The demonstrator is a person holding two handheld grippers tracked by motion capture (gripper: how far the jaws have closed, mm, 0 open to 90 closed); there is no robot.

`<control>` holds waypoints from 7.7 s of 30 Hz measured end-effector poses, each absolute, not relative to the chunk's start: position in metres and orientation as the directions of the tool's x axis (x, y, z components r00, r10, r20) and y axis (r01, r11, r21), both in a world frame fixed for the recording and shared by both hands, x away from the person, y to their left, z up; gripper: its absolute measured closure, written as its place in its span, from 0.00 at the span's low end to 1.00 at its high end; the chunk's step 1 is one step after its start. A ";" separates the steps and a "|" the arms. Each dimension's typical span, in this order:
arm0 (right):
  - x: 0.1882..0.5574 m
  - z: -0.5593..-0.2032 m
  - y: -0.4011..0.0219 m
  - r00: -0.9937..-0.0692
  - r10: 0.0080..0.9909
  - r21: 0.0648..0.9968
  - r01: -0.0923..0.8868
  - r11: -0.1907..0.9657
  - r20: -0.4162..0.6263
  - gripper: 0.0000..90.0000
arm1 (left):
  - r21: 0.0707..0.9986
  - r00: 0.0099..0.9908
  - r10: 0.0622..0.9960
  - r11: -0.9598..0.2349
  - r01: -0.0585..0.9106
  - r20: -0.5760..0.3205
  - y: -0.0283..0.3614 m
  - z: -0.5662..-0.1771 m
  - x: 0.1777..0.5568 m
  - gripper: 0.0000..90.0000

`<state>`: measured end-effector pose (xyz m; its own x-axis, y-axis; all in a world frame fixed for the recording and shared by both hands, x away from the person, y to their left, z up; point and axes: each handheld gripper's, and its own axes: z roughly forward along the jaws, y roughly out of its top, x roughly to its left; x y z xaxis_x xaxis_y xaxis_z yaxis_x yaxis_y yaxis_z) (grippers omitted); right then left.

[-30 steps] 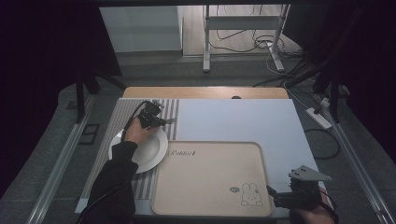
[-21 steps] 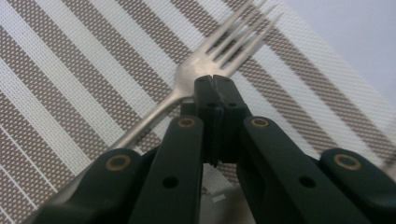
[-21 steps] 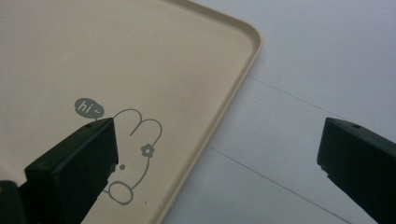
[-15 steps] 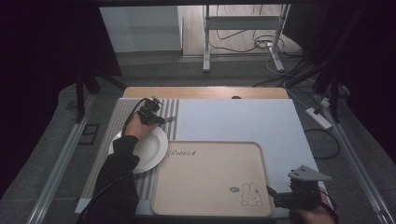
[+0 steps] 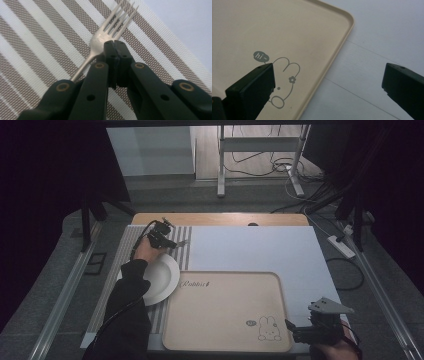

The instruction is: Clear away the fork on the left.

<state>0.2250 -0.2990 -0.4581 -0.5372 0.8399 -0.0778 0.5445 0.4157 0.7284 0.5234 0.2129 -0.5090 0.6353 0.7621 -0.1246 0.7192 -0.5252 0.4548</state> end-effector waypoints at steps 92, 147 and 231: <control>0.225 -0.459 -0.295 -0.564 0.820 0.711 0.538 0.452 -0.094 0.00 | 0.400 0.724 0.688 -0.648 0.648 -0.057 0.237 -0.453 0.484 0.95; 0.224 -0.459 -0.295 -0.571 0.814 0.712 0.530 0.461 -0.102 0.00 | 0.433 0.769 0.621 -0.658 0.616 -0.150 0.149 -0.469 0.334 0.95; 0.224 -0.459 -0.294 -0.580 0.808 0.706 0.529 0.471 -0.104 0.00 | 0.416 0.698 0.695 -0.590 0.692 -0.175 0.135 -0.512 0.319 0.99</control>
<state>0.2238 -0.2937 -0.4594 -0.5799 0.8080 -0.1043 0.5289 0.4707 0.7062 0.3189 0.1346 -0.5117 0.6975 0.6949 -0.1750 0.6921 -0.5900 0.4157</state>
